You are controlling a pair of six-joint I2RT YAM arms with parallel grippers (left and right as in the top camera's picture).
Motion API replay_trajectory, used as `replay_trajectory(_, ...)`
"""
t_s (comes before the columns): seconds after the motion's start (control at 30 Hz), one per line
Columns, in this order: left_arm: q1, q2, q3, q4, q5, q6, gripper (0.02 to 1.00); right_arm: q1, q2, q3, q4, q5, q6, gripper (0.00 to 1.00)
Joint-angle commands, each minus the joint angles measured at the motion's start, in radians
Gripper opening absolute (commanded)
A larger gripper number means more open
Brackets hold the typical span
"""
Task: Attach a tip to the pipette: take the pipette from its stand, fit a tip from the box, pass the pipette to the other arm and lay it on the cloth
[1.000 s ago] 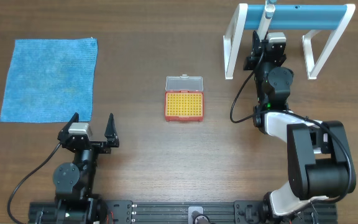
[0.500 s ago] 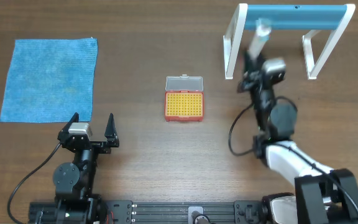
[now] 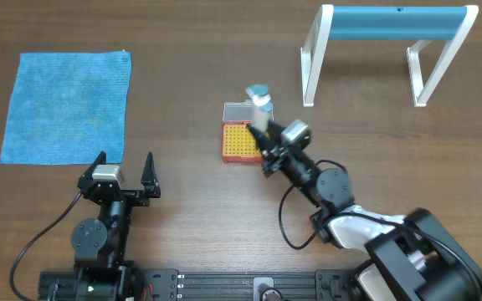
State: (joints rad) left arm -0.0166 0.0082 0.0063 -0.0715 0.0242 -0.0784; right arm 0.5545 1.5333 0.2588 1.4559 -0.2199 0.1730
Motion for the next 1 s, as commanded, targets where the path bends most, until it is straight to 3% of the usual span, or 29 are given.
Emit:
replay_trajectory(0.03, -0.003, -0.002, -0.001, -0.008, 0.011, 0.013, 0.967, 0.063, 0.099, 0.059, 0.007, -0.009, -0.087, 0.08)
replay_trajectory(0.17, -0.003, -0.002, -0.001, -0.008, 0.011, 0.013, 0.965, 0.072, 0.166, 0.116, 0.008, -0.01, -0.188, 0.08)
replay_trajectory(1.0, -0.003, -0.002, -0.001, -0.008, 0.011, 0.013, 0.965, 0.016, 0.313, 0.241, 0.008, -0.032, -0.19, 0.082)
